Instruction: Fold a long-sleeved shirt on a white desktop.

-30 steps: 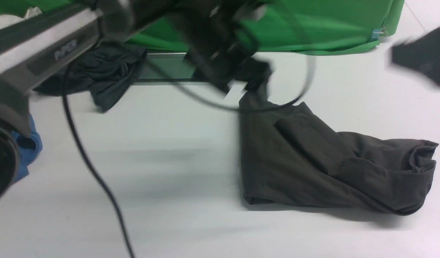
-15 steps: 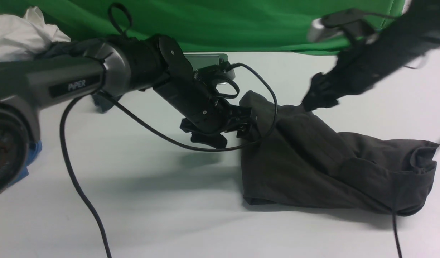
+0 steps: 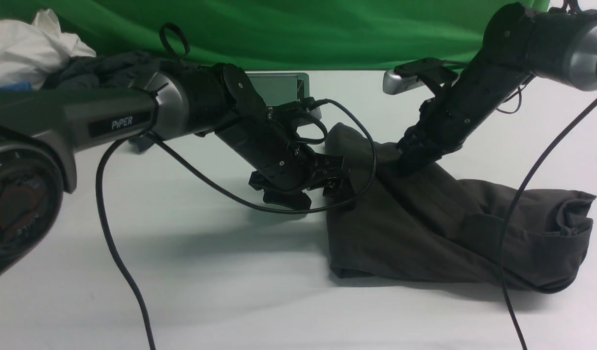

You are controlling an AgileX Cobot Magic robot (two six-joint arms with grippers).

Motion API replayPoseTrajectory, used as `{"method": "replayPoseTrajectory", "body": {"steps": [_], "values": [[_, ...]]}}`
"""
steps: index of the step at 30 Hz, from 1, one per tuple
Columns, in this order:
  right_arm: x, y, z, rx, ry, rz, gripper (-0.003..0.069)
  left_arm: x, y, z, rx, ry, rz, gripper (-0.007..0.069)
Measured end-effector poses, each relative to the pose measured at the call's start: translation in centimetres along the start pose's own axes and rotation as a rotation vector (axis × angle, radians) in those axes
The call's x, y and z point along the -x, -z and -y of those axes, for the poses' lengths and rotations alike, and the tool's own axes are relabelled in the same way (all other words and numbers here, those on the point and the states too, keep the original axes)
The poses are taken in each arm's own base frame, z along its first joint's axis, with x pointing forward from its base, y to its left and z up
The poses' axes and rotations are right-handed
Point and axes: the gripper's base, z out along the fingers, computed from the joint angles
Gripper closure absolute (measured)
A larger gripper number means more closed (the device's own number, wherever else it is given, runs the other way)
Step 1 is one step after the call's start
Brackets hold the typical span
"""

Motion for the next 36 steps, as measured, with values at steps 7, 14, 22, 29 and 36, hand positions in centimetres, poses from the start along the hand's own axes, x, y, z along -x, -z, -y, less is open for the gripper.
{"method": "replayPoseTrajectory", "body": {"steps": [7, 14, 22, 29, 36], "values": [[-0.3, 1.2, 0.8, 0.002, -0.007, 0.015, 0.0642, 0.0, 0.0, 0.0, 0.000, -0.007, 0.000, -0.0044], [-2.3, 7.7, 4.8, -0.067, -0.109, 0.113, 0.0643, 0.0, 0.0, 0.0, 0.000, -0.007, 0.000, -0.0035], [-6.3, 11.0, 10.8, -0.172, -0.222, 0.097, 0.0643, 0.0, 0.0, 0.0, -0.001, -0.023, 0.001, -0.0022], [-7.2, 10.9, 14.2, -0.414, -0.197, 0.080, 0.0594, 0.0, 0.0, 0.0, -0.002, -0.027, 0.001, -0.0011], [-8.6, 11.7, 14.7, -0.509, -0.399, -0.008, 0.0403, 0.0, 0.0, 0.0, -0.005, -0.024, -0.002, -0.0006]]}}
